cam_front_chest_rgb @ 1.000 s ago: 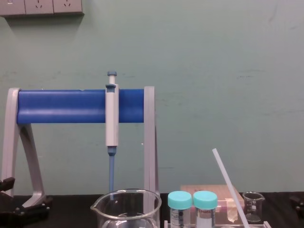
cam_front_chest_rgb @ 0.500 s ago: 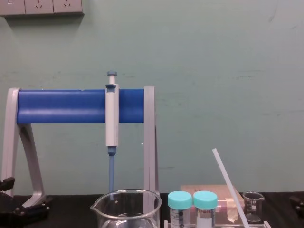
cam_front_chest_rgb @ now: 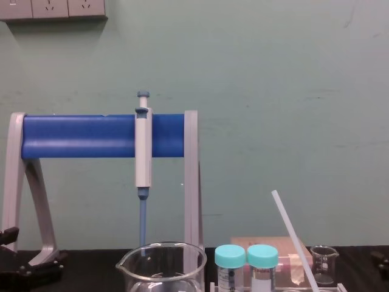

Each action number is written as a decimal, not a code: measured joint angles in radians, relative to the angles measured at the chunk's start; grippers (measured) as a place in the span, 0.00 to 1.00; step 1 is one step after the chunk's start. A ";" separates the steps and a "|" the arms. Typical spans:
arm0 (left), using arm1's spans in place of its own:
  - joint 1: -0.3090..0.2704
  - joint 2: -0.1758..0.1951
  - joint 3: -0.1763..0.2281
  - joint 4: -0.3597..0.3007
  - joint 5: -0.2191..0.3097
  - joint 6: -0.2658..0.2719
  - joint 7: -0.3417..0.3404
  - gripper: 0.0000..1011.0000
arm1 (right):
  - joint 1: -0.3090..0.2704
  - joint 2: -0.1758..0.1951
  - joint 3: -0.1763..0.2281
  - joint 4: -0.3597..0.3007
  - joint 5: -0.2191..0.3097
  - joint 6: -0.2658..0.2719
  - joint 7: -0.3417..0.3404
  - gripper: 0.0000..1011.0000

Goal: Pick up the stirring rod with one hand, then place it down.

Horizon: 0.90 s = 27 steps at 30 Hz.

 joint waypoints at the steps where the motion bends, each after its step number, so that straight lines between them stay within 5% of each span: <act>1: 0.000 0.000 0.000 0.000 0.000 0.000 0.000 0.99 | 0.000 0.000 0.000 0.000 0.000 0.000 0.000 0.99; 15: 0.000 0.000 0.000 0.000 0.000 0.000 0.000 0.99 | 0.003 -0.006 0.041 -0.030 0.014 0.017 0.054 0.99; 27: 0.000 0.000 0.000 0.000 0.000 0.000 0.000 0.99 | 0.037 -0.046 0.092 -0.127 0.165 0.066 0.217 0.99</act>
